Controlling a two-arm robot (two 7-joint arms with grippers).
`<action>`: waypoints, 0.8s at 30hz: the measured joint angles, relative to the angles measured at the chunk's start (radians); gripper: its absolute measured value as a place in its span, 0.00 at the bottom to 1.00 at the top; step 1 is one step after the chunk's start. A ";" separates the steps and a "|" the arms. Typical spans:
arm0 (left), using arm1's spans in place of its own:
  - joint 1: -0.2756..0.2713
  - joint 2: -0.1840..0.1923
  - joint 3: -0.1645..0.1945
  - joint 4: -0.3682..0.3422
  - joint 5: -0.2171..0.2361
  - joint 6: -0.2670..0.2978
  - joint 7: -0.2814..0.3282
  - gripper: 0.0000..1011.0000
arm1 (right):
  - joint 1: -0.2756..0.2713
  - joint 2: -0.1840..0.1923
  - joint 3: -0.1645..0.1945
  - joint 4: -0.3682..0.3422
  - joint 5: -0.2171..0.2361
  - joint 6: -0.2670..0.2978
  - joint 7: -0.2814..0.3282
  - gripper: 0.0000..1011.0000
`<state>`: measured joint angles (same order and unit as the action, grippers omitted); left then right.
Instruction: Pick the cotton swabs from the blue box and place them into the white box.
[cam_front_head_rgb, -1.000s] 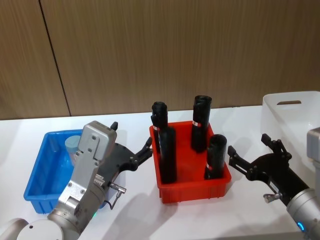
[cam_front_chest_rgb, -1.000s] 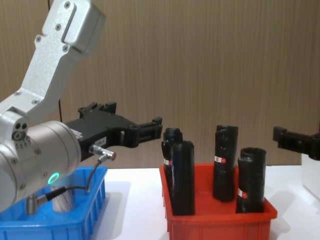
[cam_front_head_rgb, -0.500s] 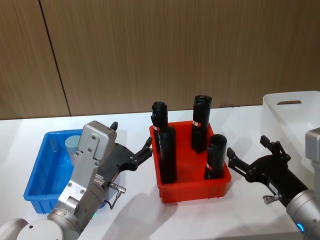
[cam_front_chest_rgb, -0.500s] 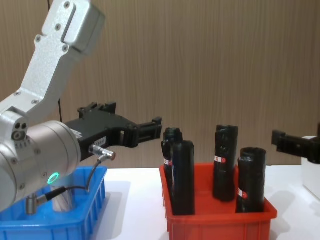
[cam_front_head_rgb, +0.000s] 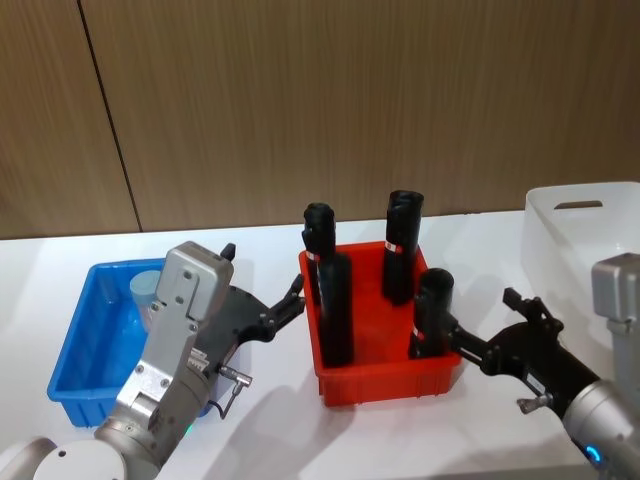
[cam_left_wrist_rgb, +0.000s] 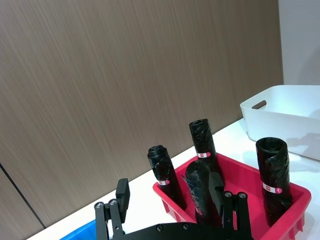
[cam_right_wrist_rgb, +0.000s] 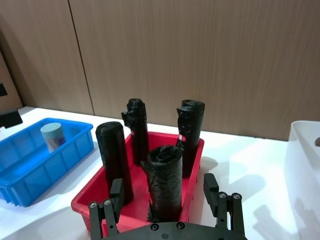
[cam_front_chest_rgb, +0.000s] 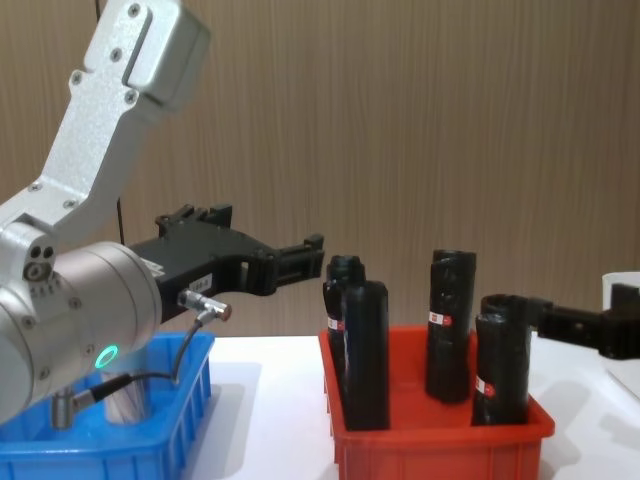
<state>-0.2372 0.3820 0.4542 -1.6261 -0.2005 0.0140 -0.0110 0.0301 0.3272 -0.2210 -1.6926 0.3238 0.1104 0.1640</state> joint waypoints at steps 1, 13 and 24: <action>0.000 0.000 0.000 0.000 0.000 0.000 0.000 0.99 | 0.000 0.000 0.000 0.000 0.000 0.000 0.000 0.99; 0.000 0.000 0.000 0.000 0.000 0.000 0.000 0.99 | 0.087 -0.032 -0.007 0.109 -0.010 0.036 0.079 0.99; 0.000 0.000 0.000 0.000 0.000 0.000 0.000 0.99 | 0.167 -0.064 -0.014 0.218 -0.032 0.042 0.124 0.99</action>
<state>-0.2372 0.3821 0.4543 -1.6262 -0.2004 0.0139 -0.0110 0.1976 0.2631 -0.2352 -1.4741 0.2918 0.1526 0.2880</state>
